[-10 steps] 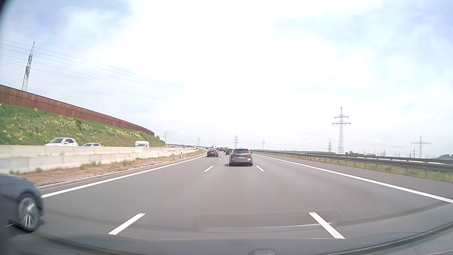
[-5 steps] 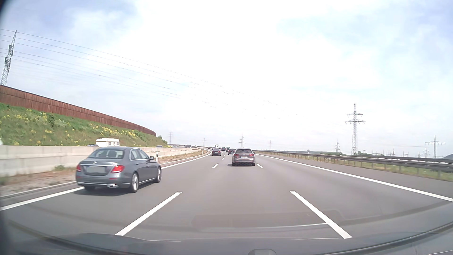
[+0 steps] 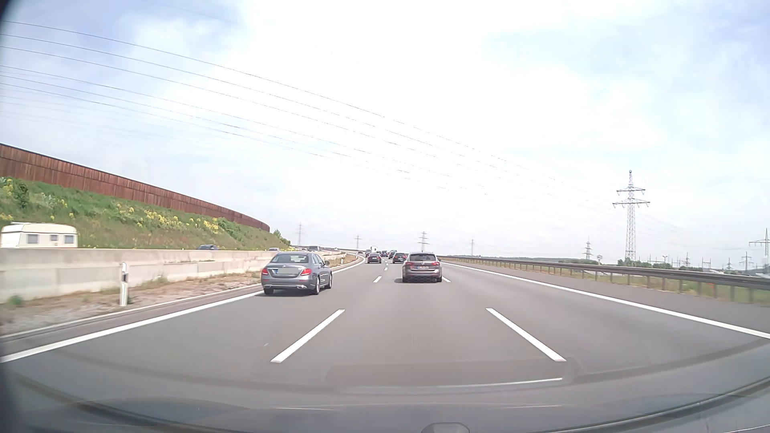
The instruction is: Follow the waypoints while adhering to traffic rules and regulations
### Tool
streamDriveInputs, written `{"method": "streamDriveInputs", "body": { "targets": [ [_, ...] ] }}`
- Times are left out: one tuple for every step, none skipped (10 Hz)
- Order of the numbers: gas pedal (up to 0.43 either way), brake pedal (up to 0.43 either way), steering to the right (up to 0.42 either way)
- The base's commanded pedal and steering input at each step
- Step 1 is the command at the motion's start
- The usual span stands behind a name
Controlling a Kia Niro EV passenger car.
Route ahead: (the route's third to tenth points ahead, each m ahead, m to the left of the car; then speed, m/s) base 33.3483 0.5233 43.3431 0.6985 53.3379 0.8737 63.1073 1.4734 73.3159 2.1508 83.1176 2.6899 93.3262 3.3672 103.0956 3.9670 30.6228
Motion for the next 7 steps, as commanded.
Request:
{"method": "streamDriveInputs", "body": {
  "targets": [
    [0.669,0.0,-0.014],
    [0.669,0.0,-0.014],
    [0.669,0.0,-0.014],
    [0.669,0.0,-0.014],
    [0.669,0.0,-0.014],
    [0.669,0.0,-0.013],
    [0.669,0.0,-0.013]
  ]
}}
